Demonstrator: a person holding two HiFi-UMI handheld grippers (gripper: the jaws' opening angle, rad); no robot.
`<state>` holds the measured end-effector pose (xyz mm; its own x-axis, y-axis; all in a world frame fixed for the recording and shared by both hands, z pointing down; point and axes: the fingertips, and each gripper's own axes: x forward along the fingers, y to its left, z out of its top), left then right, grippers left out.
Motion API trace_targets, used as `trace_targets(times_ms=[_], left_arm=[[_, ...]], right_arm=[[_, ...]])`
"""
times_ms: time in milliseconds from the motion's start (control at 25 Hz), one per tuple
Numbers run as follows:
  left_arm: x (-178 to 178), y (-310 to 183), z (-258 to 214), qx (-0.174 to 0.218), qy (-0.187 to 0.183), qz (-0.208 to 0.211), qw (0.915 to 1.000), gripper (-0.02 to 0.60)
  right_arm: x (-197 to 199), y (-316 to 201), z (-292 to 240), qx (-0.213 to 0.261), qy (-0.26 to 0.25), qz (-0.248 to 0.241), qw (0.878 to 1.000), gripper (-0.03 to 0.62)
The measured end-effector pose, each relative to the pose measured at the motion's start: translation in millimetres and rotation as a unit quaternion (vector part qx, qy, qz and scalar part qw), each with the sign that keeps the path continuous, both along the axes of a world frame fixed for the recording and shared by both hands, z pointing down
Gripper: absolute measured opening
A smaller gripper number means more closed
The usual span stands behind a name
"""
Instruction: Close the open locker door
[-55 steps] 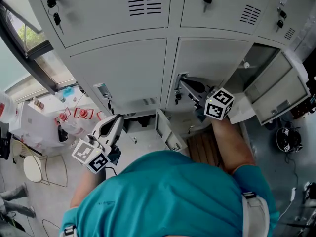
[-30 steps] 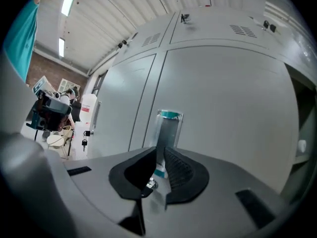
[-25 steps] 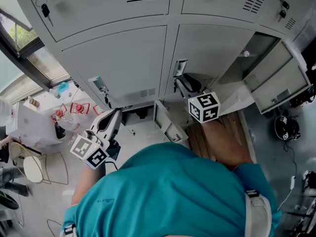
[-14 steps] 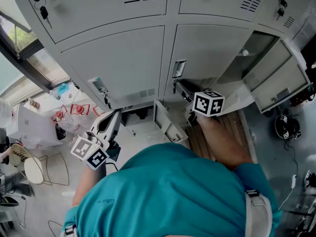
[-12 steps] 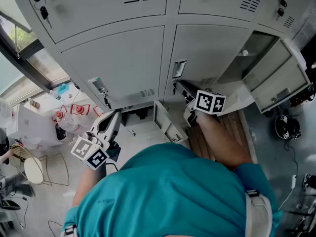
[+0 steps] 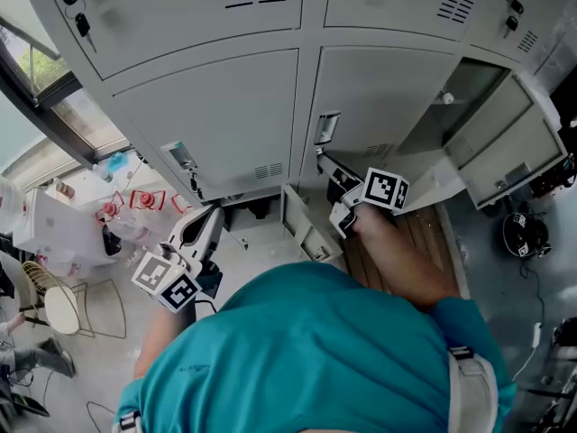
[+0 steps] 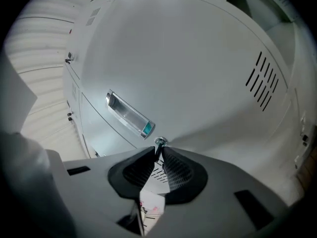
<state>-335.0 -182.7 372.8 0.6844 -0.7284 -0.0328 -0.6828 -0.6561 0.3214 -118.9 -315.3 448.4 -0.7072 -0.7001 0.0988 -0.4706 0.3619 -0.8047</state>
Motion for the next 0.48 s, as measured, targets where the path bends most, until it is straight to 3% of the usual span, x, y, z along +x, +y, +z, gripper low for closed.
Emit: trace_targets(times_ms=[320,480], left_arm=[[2,-1,0,-0.003,0.001,-0.002,1.0,0.005],[3,-3,2,-0.004,0.0,-0.003,1.0,0.005]], right_arm=[[0,-8,0,-0.011,-0.025,0.007,1.0,0.048],[-3,-12,-1,0.0,-0.007,0.007,1.0,0.044]])
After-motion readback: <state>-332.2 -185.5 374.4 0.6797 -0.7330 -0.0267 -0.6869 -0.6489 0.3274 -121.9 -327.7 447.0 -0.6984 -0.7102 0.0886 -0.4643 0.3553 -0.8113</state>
